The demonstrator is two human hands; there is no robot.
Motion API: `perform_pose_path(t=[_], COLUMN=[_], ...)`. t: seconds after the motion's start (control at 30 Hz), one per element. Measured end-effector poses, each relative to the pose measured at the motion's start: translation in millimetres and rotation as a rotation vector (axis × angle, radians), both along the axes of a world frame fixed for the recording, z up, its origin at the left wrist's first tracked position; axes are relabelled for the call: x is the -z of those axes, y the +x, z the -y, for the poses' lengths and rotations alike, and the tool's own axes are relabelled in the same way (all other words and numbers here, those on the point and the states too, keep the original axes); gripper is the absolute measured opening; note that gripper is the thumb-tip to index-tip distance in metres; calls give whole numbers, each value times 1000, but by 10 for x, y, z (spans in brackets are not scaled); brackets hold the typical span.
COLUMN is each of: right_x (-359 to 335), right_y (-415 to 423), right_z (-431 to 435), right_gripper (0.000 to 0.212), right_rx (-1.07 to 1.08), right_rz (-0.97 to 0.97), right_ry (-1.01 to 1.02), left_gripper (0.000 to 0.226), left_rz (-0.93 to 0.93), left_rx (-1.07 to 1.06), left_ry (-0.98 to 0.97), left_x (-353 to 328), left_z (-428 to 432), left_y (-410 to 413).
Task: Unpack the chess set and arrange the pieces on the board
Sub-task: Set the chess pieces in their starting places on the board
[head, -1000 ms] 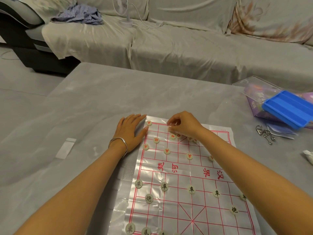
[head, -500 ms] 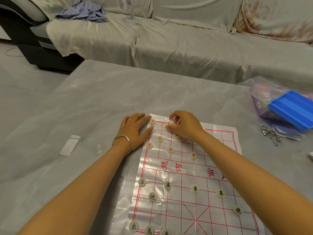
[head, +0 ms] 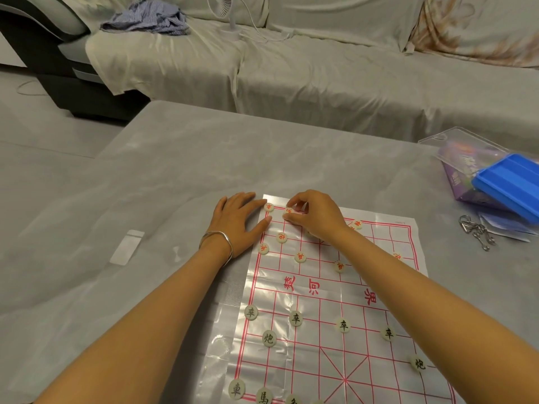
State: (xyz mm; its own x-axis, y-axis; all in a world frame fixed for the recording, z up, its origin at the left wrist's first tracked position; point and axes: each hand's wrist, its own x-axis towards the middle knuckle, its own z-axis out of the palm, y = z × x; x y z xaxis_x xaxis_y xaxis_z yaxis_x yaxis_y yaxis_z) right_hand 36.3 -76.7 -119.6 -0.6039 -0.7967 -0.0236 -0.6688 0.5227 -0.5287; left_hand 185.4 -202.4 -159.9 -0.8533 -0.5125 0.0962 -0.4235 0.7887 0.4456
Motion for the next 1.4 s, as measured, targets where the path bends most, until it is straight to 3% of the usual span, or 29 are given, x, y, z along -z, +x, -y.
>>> perform_pose_path(t=[0.43, 0.63, 0.83, 1.1, 1.27, 1.4], right_x=[-5, -319, -288, -158, -195, -172], right_y=[14, -436, -801, -664, -691, -676], right_z=[41, -493, -1144, -1107, -1127, -1103], right_gripper=[29, 16, 18, 30, 30, 30], right_rx=[33, 157, 164, -37, -66, -73], right_rz=[112, 169, 159, 61, -18, -80], right_ry=[-90, -236, -56, 125, 171, 165], left_gripper=[65, 65, 62, 44, 79, 68], left_rz=[8, -74, -159, -19, 76, 14], left_rx=[-17, -7, -196, 84, 190, 73], left_ry=[17, 119, 234, 2, -122, -5], left_x=[-27, -107, -307, -451, -423, -442], left_z=[-14, -7, -113, -573, -621, -456], left_y=[13, 63, -116, -511, -478, -418])
